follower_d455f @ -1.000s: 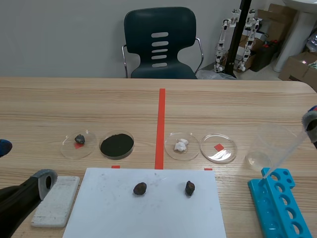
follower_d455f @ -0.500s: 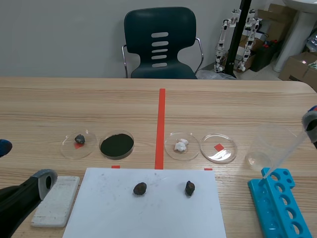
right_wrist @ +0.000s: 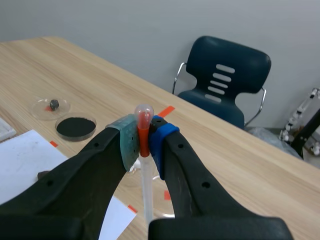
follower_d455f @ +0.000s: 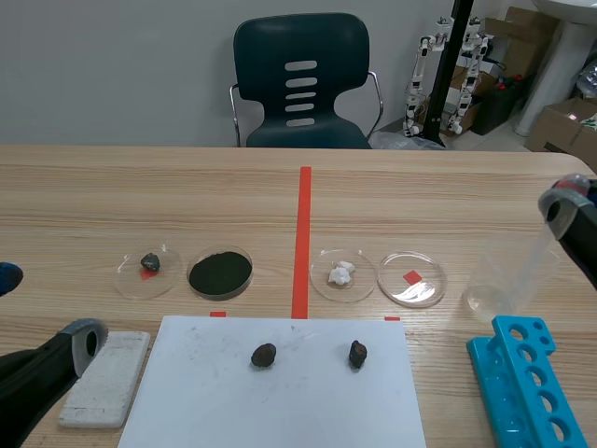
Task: Squeeze the dropper onto the mineral
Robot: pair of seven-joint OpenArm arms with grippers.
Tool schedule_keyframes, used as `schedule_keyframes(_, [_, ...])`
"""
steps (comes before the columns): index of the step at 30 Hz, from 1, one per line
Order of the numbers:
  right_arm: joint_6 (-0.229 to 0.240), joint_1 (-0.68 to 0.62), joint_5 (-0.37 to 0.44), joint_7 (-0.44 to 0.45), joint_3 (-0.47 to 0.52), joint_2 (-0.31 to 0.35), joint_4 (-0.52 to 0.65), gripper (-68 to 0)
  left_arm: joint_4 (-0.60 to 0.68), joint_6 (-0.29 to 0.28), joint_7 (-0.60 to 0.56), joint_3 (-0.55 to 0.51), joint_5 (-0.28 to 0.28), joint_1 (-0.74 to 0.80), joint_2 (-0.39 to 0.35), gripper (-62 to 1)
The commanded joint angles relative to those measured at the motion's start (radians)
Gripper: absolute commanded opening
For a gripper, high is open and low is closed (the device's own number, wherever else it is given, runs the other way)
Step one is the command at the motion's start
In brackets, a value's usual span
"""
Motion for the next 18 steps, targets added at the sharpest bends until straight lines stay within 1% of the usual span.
schedule_keyframes(1, [0.008, 0.045, 0.016, 0.008, -0.028, 0.04, -0.021, -62.0, 0.016, -0.001, -0.014, -0.008, -0.011, 0.003, 0.0, 1.4])
schedule_keyframes(5, [0.008, 0.159, 0.019, -0.005, -0.104, 0.092, -0.093, -62.0, 0.016, -0.001, -0.014, -0.008, -0.011, 0.003, 0.0, 1.4])
schedule_keyframes(6, [0.002, 0.193, 0.019, -0.01, -0.13, 0.101, -0.115, -62.0, 0.016, -0.001, -0.014, -0.008, -0.011, 0.003, 0.0, 1.4])
schedule_keyframes(8, [-0.038, 0.255, 0.019, -0.017, -0.182, 0.116, -0.159, -62.0, 0.016, -0.001, -0.014, -0.008, -0.011, 0.003, 0.0, 1.4])
schedule_keyframes(11, [-0.116, 0.353, 0.019, -0.017, -0.27, 0.137, -0.226, -62.0, 0.016, -0.001, -0.014, -0.008, -0.011, 0.003, 0.0, 1.4])
schedule_keyframes(13, [-0.157, 0.419, 0.019, -0.017, -0.335, 0.149, -0.272, -62.0, 0.016, -0.001, -0.014, -0.008, -0.011, 0.003, 0.0, 1.4])
schedule_keyframes(14, [-0.172, 0.455, 0.019, -0.021, -0.368, 0.152, -0.298, -62.0, 0.016, -0.001, -0.014, -0.008, -0.011, 0.003, 0.0, 1.4])
schedule_keyframes(16, [-0.174, 0.523, 0.019, -0.029, -0.431, 0.152, -0.346, -62.0, 0.016, -0.001, -0.014, -0.008, -0.011, 0.003, 0.0, 1.4])
schedule_keyframes(18, [-0.188, 0.589, 0.019, -0.03, -0.496, 0.151, -0.397, -62.0, 0.016, -0.001, -0.014, -0.008, -0.011, 0.003, 0.0, 1.4])
